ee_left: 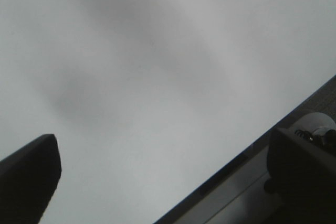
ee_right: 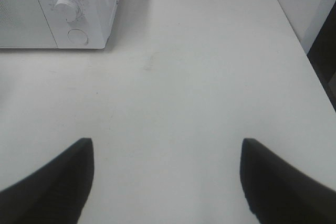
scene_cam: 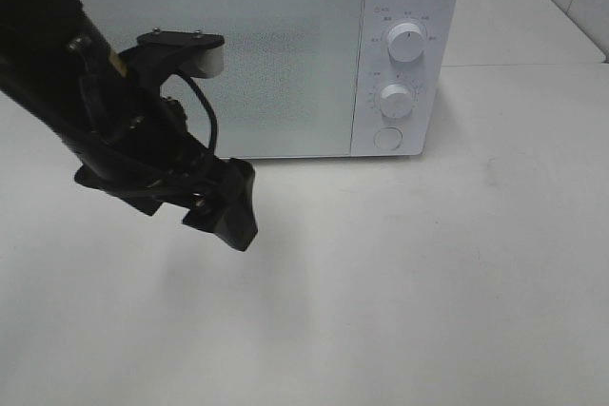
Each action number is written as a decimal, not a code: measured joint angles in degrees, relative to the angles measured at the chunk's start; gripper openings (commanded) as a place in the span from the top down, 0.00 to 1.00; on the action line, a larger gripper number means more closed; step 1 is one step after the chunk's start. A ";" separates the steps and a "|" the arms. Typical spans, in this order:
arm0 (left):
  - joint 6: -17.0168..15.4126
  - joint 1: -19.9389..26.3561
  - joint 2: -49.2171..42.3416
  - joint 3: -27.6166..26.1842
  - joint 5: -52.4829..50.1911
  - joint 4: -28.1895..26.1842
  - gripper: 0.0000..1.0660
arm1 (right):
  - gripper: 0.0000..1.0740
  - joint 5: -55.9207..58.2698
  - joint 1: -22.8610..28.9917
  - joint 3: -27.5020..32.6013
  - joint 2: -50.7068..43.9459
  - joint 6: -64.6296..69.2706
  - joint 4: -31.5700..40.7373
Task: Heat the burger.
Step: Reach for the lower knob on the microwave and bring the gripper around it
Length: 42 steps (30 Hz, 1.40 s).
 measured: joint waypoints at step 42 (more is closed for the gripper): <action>0.06 37.30 -39.71 25.21 16.04 5.27 0.06 | 0.30 0.06 0.00 0.00 0.00 0.00 0.00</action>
